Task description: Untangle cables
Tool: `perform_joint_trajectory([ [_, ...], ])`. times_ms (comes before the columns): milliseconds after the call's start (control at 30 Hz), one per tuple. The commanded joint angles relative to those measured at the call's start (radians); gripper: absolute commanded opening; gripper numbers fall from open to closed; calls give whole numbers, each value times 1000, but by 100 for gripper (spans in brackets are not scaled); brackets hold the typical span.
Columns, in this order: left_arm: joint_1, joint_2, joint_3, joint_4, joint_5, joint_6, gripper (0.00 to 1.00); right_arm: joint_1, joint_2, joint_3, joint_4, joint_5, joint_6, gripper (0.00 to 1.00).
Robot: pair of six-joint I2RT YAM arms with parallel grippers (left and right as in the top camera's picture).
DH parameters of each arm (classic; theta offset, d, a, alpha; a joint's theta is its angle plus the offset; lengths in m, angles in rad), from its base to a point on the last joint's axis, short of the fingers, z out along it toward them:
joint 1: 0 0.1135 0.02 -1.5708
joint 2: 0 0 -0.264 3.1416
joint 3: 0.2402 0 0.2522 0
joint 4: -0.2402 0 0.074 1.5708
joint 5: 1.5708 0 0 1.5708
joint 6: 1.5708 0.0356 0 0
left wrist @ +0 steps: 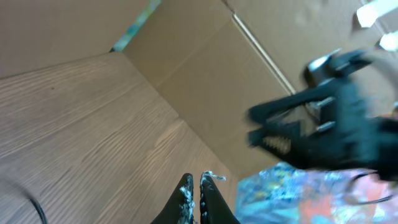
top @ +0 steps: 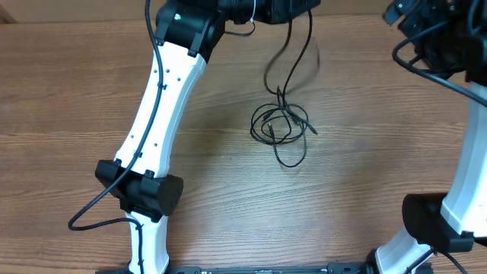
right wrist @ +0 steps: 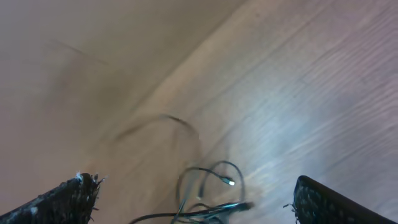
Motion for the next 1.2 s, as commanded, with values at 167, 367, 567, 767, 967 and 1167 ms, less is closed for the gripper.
perform_joint_trajectory([
  [167, 53, -25, 179, 101, -125, -214, 4, 14, 14, -225, 34, -77, -51, 100],
  [367, 60, -25, 276, 189, -160, -248, 4, 62, 13, -446, 210, -365, -265, 100],
  [567, 74, -25, 314, 192, -258, -247, 4, 108, 13, -615, 330, -391, -266, 100],
  [767, 120, -25, 314, 85, -350, -212, 4, 118, 14, -658, 351, -391, -266, 100],
  [967, 230, -25, 314, -150, -617, -89, 4, 118, 13, -658, 327, -391, -266, 100],
  [1167, 358, -25, 314, -358, -785, 55, 4, 118, 13, -658, 324, -379, -281, 100],
])
